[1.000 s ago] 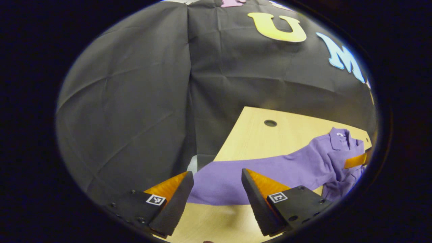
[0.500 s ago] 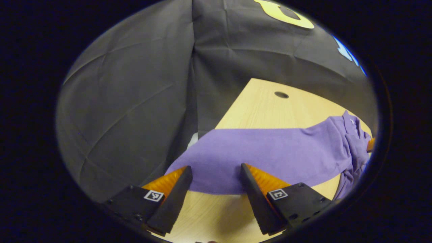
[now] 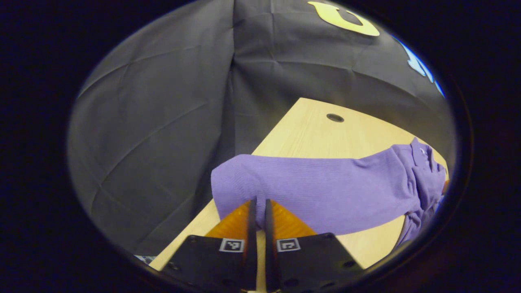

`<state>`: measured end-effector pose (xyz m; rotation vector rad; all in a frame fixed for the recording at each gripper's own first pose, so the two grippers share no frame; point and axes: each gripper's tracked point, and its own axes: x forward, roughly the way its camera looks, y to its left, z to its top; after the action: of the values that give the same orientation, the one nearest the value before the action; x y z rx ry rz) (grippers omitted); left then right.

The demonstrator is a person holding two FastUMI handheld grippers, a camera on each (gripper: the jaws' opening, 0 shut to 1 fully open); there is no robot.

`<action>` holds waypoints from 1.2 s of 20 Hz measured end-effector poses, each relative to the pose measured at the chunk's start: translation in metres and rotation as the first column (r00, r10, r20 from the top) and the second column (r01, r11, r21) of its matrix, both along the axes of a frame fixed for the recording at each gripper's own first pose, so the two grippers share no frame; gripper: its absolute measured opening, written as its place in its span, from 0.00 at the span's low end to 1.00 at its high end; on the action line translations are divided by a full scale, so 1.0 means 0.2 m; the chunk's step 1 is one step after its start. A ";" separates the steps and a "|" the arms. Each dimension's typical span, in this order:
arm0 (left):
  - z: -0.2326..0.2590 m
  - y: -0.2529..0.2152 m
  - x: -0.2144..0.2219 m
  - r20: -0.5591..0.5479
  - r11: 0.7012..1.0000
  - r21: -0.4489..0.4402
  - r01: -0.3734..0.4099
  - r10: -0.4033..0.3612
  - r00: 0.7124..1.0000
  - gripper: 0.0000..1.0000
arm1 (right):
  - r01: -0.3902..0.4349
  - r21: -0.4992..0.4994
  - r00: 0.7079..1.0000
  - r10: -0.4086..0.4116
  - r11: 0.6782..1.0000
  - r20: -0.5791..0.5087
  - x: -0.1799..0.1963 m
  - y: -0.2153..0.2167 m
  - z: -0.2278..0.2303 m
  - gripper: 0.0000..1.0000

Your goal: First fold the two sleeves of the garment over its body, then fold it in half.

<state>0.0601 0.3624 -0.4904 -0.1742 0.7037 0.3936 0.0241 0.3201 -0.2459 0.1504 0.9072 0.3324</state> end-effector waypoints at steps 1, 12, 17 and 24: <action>0.01 -0.01 0.00 -0.001 1.000 0.000 0.002 -0.002 1.000 0.07 | 0.004 0.000 1.000 -0.004 1.000 0.004 -0.01 -0.03 0.01 0.94; 0.44 -0.45 0.20 0.125 0.982 0.034 0.188 -0.190 0.974 0.07 | 0.087 0.030 0.996 -0.088 0.996 0.035 -0.06 -0.27 0.08 0.94; 0.66 -0.88 0.37 0.204 0.952 0.017 0.306 -0.302 0.931 0.07 | 0.138 0.052 0.989 -0.140 0.989 0.039 -0.12 -0.38 0.10 0.94; 0.78 -1.41 0.48 0.243 0.890 0.005 0.456 -0.443 0.863 0.07 | 0.241 0.072 0.969 -0.244 0.968 0.043 -0.21 -0.63 0.13 0.94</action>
<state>0.1570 0.0813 -0.3339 -0.0993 0.4955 -0.0971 -0.0176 0.1949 -0.2198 0.3097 0.8166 0.1374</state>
